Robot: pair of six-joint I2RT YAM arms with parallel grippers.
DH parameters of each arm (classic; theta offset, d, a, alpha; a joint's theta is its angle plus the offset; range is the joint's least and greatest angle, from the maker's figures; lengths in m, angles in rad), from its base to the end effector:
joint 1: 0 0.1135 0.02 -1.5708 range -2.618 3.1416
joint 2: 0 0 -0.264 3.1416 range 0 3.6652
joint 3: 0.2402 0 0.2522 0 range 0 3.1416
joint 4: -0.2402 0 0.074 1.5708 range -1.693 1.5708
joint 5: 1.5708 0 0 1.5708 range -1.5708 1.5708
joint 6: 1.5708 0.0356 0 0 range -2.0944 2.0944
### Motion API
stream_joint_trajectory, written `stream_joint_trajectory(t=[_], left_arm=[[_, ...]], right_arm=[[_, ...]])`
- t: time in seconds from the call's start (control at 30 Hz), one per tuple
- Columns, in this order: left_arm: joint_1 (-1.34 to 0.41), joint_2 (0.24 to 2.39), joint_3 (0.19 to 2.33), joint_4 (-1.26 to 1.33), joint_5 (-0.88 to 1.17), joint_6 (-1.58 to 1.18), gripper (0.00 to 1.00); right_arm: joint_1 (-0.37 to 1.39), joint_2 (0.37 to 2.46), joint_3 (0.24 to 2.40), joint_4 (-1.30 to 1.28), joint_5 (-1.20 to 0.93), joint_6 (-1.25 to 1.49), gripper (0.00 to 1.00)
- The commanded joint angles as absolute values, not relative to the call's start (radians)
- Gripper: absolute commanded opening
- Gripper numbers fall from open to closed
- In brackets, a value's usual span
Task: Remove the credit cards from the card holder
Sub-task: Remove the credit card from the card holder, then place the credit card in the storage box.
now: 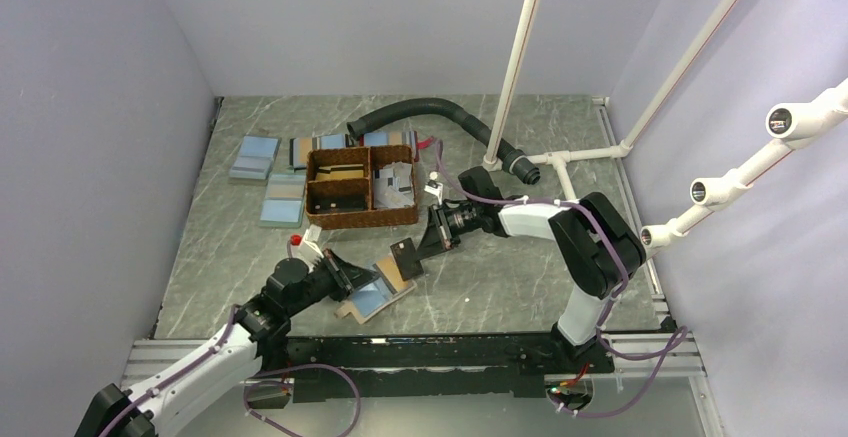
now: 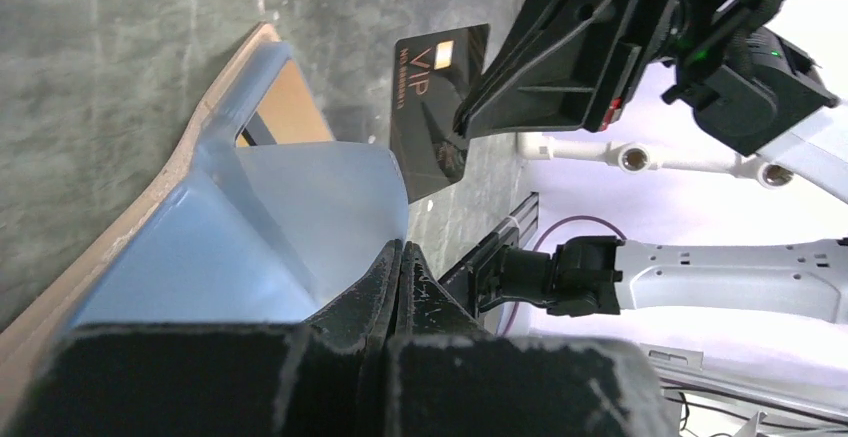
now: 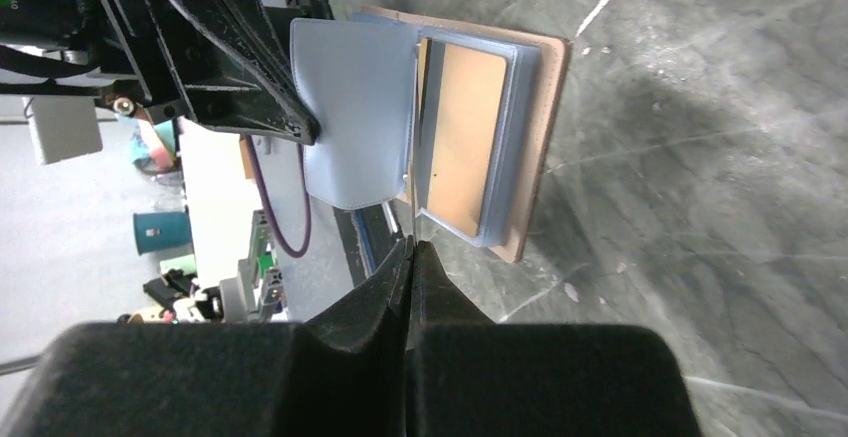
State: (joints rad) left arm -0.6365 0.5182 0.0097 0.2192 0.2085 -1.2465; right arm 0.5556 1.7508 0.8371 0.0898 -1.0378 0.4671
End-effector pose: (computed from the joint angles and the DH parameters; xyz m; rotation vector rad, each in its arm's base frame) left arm 0.1067 -0.0880 0.1464 -0.4822 2.0865 -1.4186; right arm 0.2616 0.1985 0.1484 -0.6592 2.4350 1.6981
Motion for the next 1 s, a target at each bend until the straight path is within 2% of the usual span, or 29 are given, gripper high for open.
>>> stream_joint_trajectory(t=[0.0,0.13,0.27,0.4,0.73,0.97], left_arm=[[-0.636,0.494,-0.008,0.122,0.180,-1.269,0.00],[-0.636,0.500,0.071,-0.076,0.153,-1.258,0.00],[-0.636,0.523,0.140,-0.223,0.133,-1.235,0.00],[-0.637,0.560,0.172,-0.246,0.137,-1.209,0.00],[-0.637,0.630,0.256,-0.296,0.140,-1.119,0.00],[-0.637,0.618,0.301,-0.392,0.114,-1.095,0.00]], right_arm=[[0.546,1.727,0.884,0.031,-0.987,0.376,0.00],[0.547,1.691,0.908,0.005,-0.996,0.326,0.00],[0.548,1.680,0.995,-0.128,-1.008,0.232,0.00],[0.548,1.716,1.125,-0.267,-1.022,0.121,0.00],[0.558,1.884,1.567,-0.633,-1.050,-0.178,0.00],[0.569,2.037,1.954,-0.796,-0.932,-0.317,0.00]])
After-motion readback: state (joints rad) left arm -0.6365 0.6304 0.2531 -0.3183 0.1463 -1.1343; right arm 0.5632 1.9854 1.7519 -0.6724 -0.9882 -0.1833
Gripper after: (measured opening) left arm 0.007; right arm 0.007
